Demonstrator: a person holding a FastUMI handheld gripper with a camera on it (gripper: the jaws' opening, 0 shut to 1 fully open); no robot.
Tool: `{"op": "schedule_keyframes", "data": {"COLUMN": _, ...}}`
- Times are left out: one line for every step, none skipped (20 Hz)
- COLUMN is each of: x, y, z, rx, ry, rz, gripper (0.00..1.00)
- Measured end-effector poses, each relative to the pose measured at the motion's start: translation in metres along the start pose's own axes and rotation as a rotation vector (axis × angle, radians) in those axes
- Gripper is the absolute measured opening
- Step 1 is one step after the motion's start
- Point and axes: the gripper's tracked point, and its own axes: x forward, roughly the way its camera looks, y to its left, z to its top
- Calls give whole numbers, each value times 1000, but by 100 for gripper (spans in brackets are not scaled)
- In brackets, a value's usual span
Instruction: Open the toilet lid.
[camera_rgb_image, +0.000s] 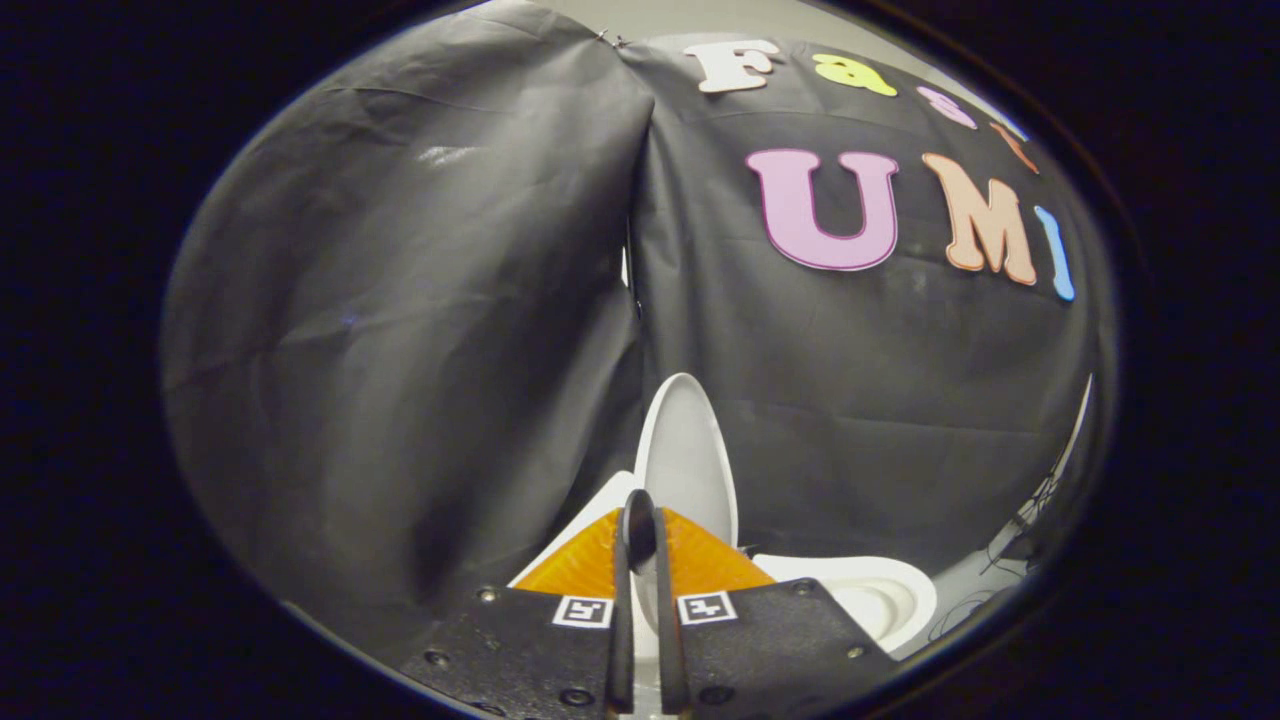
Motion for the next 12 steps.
{"op": "schedule_keyframes", "data": {"x": 0, "y": -1, "z": 1, "rx": 10, "ry": 2, "rz": 19, "gripper": 18}}
{"op": "schedule_keyframes", "data": {"x": -2, "y": -1, "z": 1, "rx": 25, "ry": 2, "rz": 41, "gripper": 24}}
{"op": "schedule_keyframes", "data": {"x": -4, "y": -3, "z": 5, "rx": 35, "ry": -13, "rz": 58, "gripper": 29}}
{"op": "schedule_keyframes", "data": {"x": -6, "y": -4, "z": 9, "rx": 32, "ry": -29, "rz": 61, "gripper": 34}}
{"op": "schedule_keyframes", "data": {"x": -6, "y": -4, "z": 13, "rx": 15, "ry": -38, "rz": 60, "gripper": 40}}
{"op": "schedule_keyframes", "data": {"x": -8, "y": -9, "z": 18, "rx": -8, "ry": -42, "rz": 57, "gripper": 45}}
{"op": "schedule_keyframes", "data": {"x": -11, "y": -9, "z": 16, "rx": -25, "ry": -51, "rz": 58, "gripper": 50}}
{"op": "schedule_keyframes", "data": {"x": -13, "y": -9, "z": 16, "rx": -29, "ry": -58, "rz": 64, "gripper": 55}}
{"op": "schedule_keyframes", "data": {"x": -16, "y": -12, "z": 16, "rx": -24, "ry": -65, "rz": 68, "gripper": 61}}
{"op": "schedule_keyframes", "data": {"x": -18, "y": -16, "z": 17, "rx": -15, "ry": -73, "rz": 74, "gripper": 64}}
{"op": "schedule_keyframes", "data": {"x": -21, "y": -20, "z": 18, "rx": -8, "ry": -84, "rz": 78, "gripper": 67}}
{"op": "schedule_keyframes", "data": {"x": -23, "y": -26, "z": 20, "rx": -6, "ry": -93, "rz": 79, "gripper": 70}}
